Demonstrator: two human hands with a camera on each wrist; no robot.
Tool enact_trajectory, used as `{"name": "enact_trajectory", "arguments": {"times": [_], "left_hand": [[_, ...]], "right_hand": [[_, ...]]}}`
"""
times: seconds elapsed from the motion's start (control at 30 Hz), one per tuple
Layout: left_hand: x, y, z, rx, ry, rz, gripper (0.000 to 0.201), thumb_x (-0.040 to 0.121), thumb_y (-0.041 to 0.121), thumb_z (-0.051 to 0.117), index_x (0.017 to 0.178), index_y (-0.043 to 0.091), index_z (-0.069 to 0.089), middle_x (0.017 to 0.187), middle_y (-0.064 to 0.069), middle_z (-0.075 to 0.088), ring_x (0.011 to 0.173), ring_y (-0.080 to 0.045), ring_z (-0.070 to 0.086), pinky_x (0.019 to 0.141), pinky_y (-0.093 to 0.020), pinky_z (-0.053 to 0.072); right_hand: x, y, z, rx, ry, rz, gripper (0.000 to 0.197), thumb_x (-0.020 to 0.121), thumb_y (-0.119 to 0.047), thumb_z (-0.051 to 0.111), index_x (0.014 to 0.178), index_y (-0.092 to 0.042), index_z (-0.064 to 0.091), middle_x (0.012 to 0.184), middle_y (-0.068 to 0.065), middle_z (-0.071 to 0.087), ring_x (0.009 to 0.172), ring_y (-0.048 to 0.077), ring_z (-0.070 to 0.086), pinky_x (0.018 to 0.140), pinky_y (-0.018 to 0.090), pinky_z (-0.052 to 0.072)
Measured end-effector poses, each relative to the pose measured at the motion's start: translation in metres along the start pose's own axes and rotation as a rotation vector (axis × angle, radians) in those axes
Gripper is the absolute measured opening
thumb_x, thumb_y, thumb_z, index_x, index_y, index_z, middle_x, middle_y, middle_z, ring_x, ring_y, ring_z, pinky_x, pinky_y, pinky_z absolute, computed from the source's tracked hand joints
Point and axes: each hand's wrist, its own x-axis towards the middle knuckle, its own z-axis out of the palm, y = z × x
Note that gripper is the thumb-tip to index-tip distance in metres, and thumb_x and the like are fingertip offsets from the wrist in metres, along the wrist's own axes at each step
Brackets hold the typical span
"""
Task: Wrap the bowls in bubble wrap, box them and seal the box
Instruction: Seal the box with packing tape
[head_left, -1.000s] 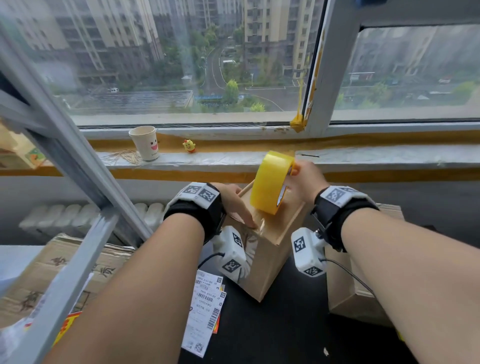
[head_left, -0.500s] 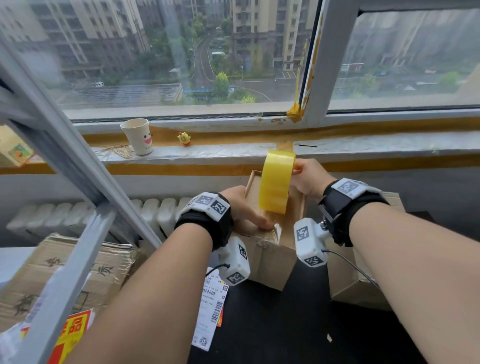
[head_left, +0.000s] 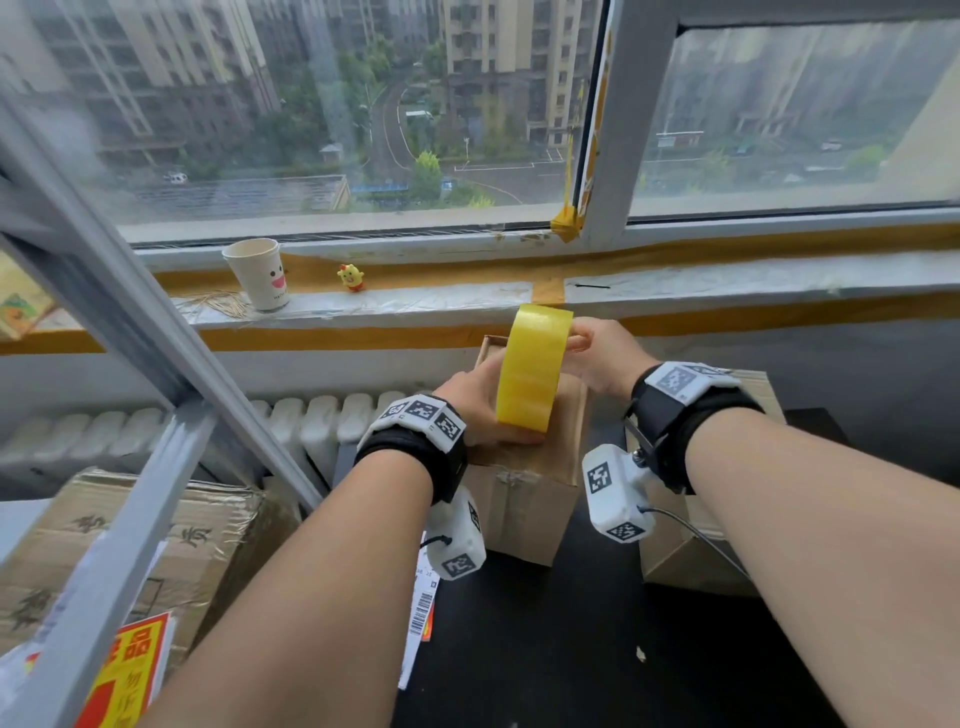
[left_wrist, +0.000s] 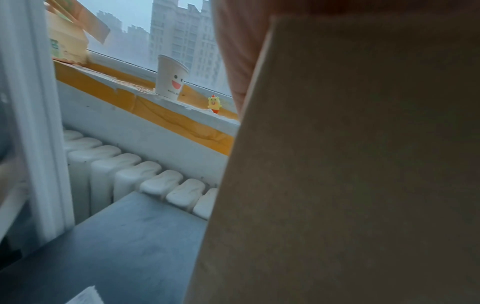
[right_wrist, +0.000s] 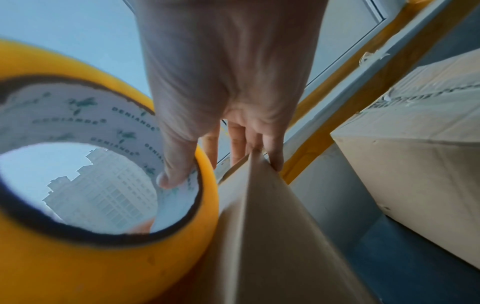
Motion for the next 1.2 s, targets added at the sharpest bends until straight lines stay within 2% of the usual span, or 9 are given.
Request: {"name": "enact_trajectory", "arguments": {"times": [0.13,0.33,0.5,0.57,0.7,0.83,0.93,1.07,1.2], "left_hand": [[-0.008,0.003,0.004,-0.022,0.042,-0.047,0.092,0.058,0.057,0.082,0.135,0.047,0.033,0.109,0.015,0.058,0.101,-0.014,0.059,0.091,-0.033,0.047],[-0.007,0.002,0.005,0.036,-0.098,-0.135,0.119,0.036,0.072,0.082,0.139,0.033,0.038,0.137,0.000,0.050,0.103,-0.011,0.056,0.090,-0.032,0.047],[-0.016,-0.001,0.009,0.076,-0.097,-0.179,0.122,0.033,0.075,0.083,0.140,0.045,0.030,0.123,0.015,0.055,0.113,-0.013,0.056,0.101,-0.042,0.045],[-0.022,0.007,0.013,-0.015,-0.025,-0.171,0.118,0.042,0.065,0.083,0.143,0.038,0.029,0.125,0.013,0.053,0.114,-0.013,0.054,0.101,-0.038,0.043],[-0.014,0.004,0.026,-0.147,0.267,-0.117,0.107,0.029,0.080,0.078,0.124,0.038,0.050,0.124,-0.006,0.058,0.115,-0.027,0.057,0.094,-0.051,0.050],[-0.032,0.025,0.022,-0.287,0.402,-0.141,0.093,0.030,0.052,0.088,0.110,0.054,0.041,0.146,-0.012,0.034,0.138,-0.031,0.032,0.105,-0.057,0.037],[-0.035,0.034,0.022,-0.332,0.353,-0.118,0.086,0.030,0.056,0.085,0.111,0.045,0.056,0.150,-0.008,0.032,0.141,-0.027,0.030,0.111,-0.054,0.032],[-0.025,0.024,0.029,-0.373,0.369,-0.143,0.059,0.031,0.054,0.087,0.086,0.046,0.069,0.151,-0.004,0.034,0.138,-0.026,0.037,0.108,-0.050,0.038],[-0.021,0.021,0.032,-0.435,0.419,-0.170,0.070,0.023,0.057,0.089,0.088,0.045,0.066,0.141,-0.008,0.051,0.131,-0.027,0.047,0.105,-0.051,0.042]], "right_hand": [[-0.016,0.005,-0.017,0.070,0.015,0.036,0.044,0.078,-0.041,0.077,0.114,-0.020,0.063,0.109,0.001,0.063,0.099,0.017,0.060,0.082,0.031,0.048],[-0.042,0.014,-0.037,0.146,0.027,0.024,0.030,0.080,-0.034,0.077,0.102,-0.017,0.068,0.104,0.015,0.070,0.100,0.024,0.065,0.091,0.045,0.054],[-0.058,0.010,-0.031,0.162,-0.170,0.050,0.047,0.081,-0.027,0.077,0.124,-0.017,0.061,0.120,0.004,0.055,0.109,0.023,0.059,0.086,0.041,0.056],[-0.060,0.010,-0.026,0.245,-0.206,0.079,0.041,0.084,-0.017,0.075,0.122,-0.018,0.060,0.128,0.006,0.050,0.115,0.025,0.056,0.087,0.040,0.056],[-0.060,0.013,-0.022,0.309,-0.199,0.089,0.034,0.085,-0.003,0.070,0.112,-0.022,0.063,0.132,0.005,0.047,0.114,0.025,0.056,0.086,0.036,0.056],[-0.066,0.020,-0.029,0.337,-0.182,0.088,0.035,0.088,0.005,0.063,0.120,-0.010,0.061,0.127,0.006,0.052,0.103,0.021,0.058,0.078,0.031,0.054],[-0.071,0.030,-0.043,0.341,-0.082,0.091,0.025,0.089,0.003,0.063,0.112,-0.005,0.063,0.114,0.016,0.064,0.090,0.024,0.064,0.076,0.032,0.057],[-0.080,0.054,-0.074,0.377,0.147,0.148,0.012,0.087,0.002,0.061,0.087,-0.010,0.063,0.084,0.013,0.068,0.066,0.020,0.066,0.067,0.031,0.056],[-0.098,0.093,-0.100,0.345,0.363,0.257,0.017,0.085,0.002,0.057,0.077,-0.011,0.063,0.068,0.008,0.065,0.053,0.015,0.057,0.053,0.027,0.050]]}}
